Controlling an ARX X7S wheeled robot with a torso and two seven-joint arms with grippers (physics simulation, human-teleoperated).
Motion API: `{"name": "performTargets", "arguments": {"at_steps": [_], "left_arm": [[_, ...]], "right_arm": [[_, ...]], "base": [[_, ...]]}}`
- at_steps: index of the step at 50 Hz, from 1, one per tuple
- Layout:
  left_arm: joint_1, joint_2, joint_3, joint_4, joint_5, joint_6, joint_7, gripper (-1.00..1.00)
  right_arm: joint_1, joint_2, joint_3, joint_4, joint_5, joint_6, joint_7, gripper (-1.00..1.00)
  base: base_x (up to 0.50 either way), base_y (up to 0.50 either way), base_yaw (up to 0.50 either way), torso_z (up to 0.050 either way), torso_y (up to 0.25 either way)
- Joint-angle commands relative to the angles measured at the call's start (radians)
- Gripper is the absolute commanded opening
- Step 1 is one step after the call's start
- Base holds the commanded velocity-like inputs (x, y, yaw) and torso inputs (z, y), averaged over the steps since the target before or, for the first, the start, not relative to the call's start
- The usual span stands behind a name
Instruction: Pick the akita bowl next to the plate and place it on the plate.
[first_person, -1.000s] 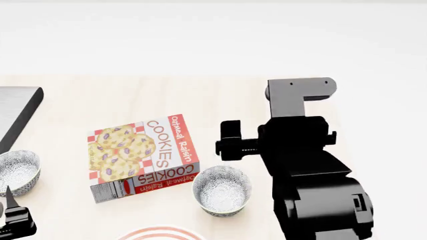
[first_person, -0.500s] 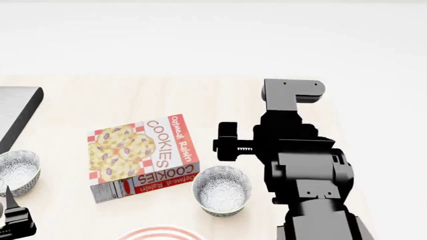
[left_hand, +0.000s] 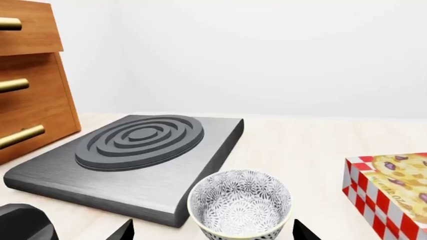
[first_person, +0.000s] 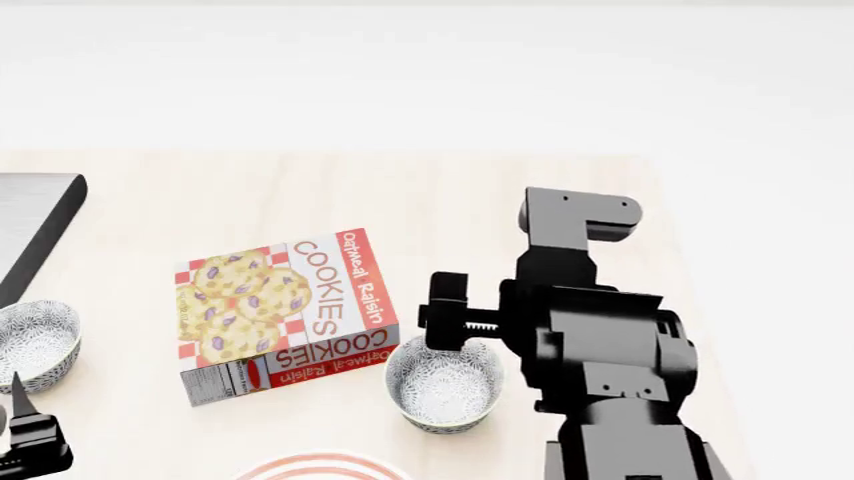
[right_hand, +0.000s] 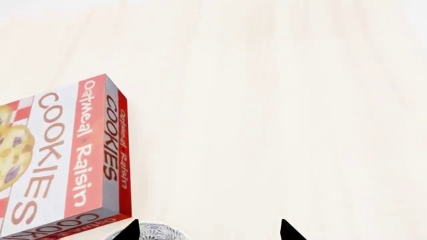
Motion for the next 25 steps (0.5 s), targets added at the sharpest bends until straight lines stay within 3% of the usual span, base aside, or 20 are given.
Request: {"name": "performTargets", "arguments": {"at_steps": [1, 25], "left_arm": [[0.002, -0.003, 0.003, 0.006, -0.002, -0.003, -0.003, 1.00], [0.004, -0.007, 0.008, 0.013, -0.008, -0.007, -0.010, 1.00]], "right_arm": [[-0.016, -0.006, 0.051, 0.009, -0.046, 0.007, -0.015, 1.00], [-0.056, -0.005, 0.110, 0.010, -0.066, -0.002, -0.018, 1.00]], "base": [[0.00, 0.00, 0.00, 0.000, 0.000], [0.00, 0.00, 0.00, 0.000, 0.000]]}}
